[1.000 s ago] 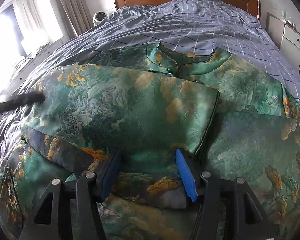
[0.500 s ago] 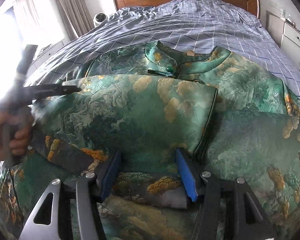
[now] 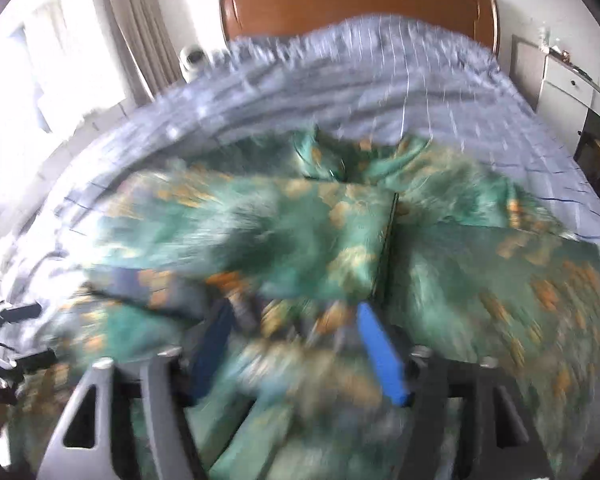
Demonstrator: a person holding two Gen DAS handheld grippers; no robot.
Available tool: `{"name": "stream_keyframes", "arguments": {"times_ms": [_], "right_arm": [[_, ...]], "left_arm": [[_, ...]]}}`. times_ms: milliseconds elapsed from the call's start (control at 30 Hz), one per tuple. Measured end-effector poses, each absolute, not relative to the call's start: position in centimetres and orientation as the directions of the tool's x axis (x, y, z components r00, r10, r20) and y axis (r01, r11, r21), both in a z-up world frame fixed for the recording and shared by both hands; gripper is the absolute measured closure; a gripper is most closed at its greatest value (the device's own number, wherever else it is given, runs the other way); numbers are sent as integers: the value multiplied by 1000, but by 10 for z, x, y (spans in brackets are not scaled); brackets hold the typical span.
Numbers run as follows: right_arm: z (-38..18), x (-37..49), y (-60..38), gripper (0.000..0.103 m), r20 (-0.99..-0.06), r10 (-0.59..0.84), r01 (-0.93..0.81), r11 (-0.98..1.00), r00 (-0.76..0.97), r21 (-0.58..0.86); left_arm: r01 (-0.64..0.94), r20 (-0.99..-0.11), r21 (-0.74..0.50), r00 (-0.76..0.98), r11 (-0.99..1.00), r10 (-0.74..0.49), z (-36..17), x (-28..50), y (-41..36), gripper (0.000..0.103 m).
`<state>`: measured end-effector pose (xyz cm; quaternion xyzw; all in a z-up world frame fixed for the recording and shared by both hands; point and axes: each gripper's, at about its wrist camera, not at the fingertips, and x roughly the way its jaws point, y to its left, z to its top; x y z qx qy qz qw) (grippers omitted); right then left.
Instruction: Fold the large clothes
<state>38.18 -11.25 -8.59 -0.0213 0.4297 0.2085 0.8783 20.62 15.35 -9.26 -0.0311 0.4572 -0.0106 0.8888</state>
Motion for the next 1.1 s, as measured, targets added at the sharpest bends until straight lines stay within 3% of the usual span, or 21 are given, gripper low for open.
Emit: {"name": "stream_keyframes", "arguments": {"times_ms": [33, 300, 433, 533, 667, 833, 967, 1100], "right_arm": [[-78, 363, -121, 21, -747, 358, -385, 911, 561, 147], [-78, 237, -212, 21, -748, 282, -310, 945, 600, 108], [-84, 200, -275, 21, -788, 183, -206, 976, 588, 72], [-85, 185, -323, 21, -799, 151, -114, 988, 582, 104], [-100, 169, -371, 21, -828, 207, -37, 975, 520, 220], [-123, 152, -378, 21, -844, 333, -59, 938, 421, 341], [-136, 151, -365, 21, -860, 345, -121, 939, 377, 323], [-146, 156, -352, 21, -872, 372, -172, 927, 317, 333]], "left_arm": [[-21, -804, -85, 591, 996, -56, -89, 188, 155, 5], [-137, -809, -143, 587, 980, -36, -95, 139, 195, 5], [-246, -794, -329, 595, 912, -126, -105, 133, 242, 5], [-249, -802, -379, 569, 891, -182, -121, 138, 247, 4], [-198, -851, -258, 510, 946, -125, -145, 148, 229, 4], [-40, -873, -205, 459, 978, -164, -157, 154, 187, 4], [18, -888, -151, 438, 988, -144, -161, 153, 167, 4], [17, -903, -174, 397, 985, -167, -160, 152, 164, 5]]}}
